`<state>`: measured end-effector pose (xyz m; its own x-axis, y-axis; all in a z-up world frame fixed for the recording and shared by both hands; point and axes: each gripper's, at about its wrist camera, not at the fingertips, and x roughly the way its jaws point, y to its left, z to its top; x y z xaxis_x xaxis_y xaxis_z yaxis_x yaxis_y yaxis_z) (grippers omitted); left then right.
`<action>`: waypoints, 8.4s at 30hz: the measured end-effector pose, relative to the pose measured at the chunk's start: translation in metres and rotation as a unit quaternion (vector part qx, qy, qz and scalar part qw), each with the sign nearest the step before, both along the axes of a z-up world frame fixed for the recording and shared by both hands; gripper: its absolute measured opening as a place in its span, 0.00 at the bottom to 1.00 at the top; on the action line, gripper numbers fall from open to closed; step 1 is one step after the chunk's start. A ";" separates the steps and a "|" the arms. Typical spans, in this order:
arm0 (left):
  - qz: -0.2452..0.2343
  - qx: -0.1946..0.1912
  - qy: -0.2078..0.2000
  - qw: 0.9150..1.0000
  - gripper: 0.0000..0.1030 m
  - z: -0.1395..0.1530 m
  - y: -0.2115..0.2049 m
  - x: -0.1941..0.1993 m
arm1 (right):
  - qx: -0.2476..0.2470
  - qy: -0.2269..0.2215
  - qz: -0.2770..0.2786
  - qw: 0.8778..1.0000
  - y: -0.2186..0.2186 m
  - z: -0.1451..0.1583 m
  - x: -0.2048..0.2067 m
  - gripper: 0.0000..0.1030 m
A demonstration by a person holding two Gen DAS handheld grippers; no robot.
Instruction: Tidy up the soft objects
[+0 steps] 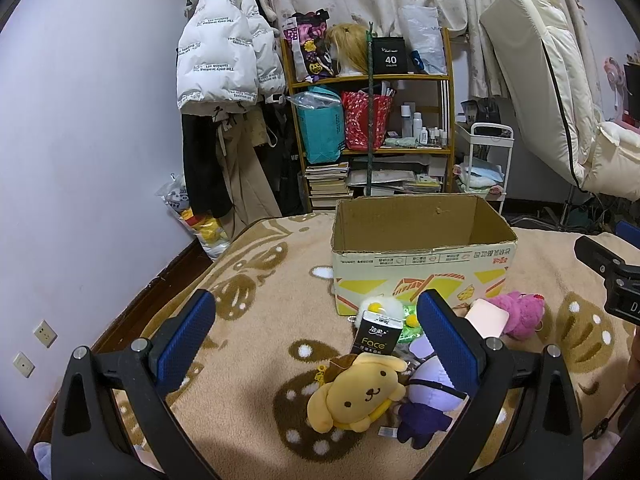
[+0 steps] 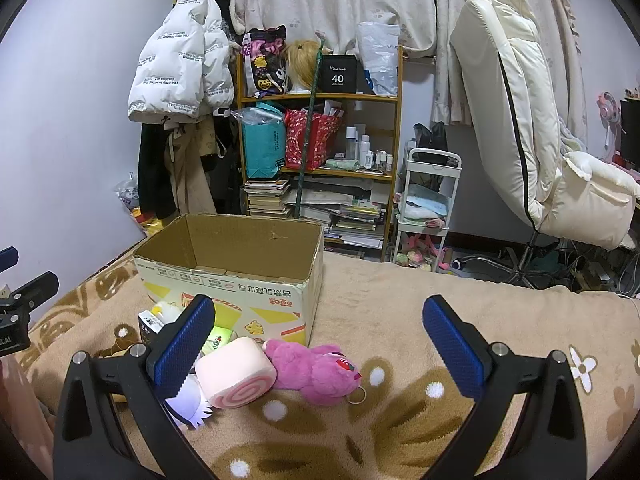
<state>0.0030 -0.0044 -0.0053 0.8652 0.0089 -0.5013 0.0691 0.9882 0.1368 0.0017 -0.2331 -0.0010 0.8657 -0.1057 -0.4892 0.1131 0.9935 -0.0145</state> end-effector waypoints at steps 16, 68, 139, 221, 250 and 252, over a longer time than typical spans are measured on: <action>0.000 0.000 0.001 1.000 0.97 -0.002 0.000 0.001 | 0.001 -0.001 0.001 1.000 0.000 0.001 0.000 1.00; 0.000 0.003 0.005 1.000 0.97 -0.012 0.002 -0.001 | 0.000 -0.002 0.001 1.000 0.001 0.001 0.000 1.00; -0.010 -0.013 0.380 0.925 0.97 -0.151 -0.023 0.125 | 0.035 0.237 0.139 0.961 0.050 -0.117 0.106 0.99; -0.042 -0.019 -0.073 0.996 0.77 0.034 -0.034 0.031 | 0.028 -0.039 0.105 0.993 0.017 0.018 0.056 0.30; -0.042 -0.019 -0.060 0.997 0.77 0.007 -0.056 0.137 | 0.049 -0.044 0.128 0.990 0.010 0.002 0.131 0.35; -0.044 -0.022 -0.057 0.997 0.78 0.003 -0.057 0.140 | 0.049 -0.041 0.127 0.990 0.010 -0.001 0.132 0.36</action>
